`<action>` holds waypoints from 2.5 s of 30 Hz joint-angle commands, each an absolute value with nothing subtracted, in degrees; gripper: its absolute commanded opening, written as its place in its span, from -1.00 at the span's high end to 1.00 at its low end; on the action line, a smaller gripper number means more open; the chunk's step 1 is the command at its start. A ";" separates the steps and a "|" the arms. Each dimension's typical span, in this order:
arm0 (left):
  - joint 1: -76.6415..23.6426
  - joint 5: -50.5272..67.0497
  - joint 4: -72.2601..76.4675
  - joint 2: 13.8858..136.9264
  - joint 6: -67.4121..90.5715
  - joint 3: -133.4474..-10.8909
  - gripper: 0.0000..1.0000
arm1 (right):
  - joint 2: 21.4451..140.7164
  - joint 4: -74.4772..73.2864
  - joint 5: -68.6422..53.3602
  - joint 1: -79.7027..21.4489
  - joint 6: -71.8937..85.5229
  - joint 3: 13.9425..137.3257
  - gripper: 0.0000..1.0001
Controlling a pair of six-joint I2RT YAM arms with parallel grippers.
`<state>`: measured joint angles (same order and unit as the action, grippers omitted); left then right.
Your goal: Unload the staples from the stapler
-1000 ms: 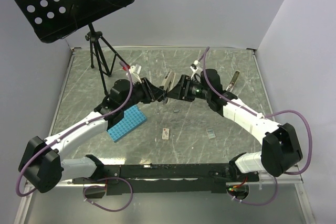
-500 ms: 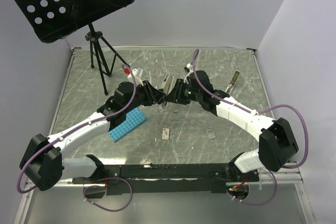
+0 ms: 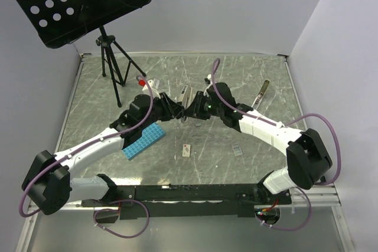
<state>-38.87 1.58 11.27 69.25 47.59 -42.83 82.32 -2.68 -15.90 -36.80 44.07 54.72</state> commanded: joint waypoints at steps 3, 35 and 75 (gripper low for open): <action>-39.82 8.17 17.94 64.87 50.02 -44.91 0.98 | 82.71 7.11 -21.97 -35.51 37.47 51.77 0.95; -25.49 11.51 6.05 77.42 32.52 -61.00 0.98 | 67.15 -9.05 -43.42 -37.44 14.23 41.31 1.00; -25.14 5.19 -11.42 82.01 31.47 -79.54 -0.82 | 68.38 4.57 -47.36 -32.35 30.85 38.85 1.00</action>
<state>-25.26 8.14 -8.40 86.28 34.11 -77.12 69.93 -1.45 -45.65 -34.17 30.55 37.45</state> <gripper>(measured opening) 0.905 0.104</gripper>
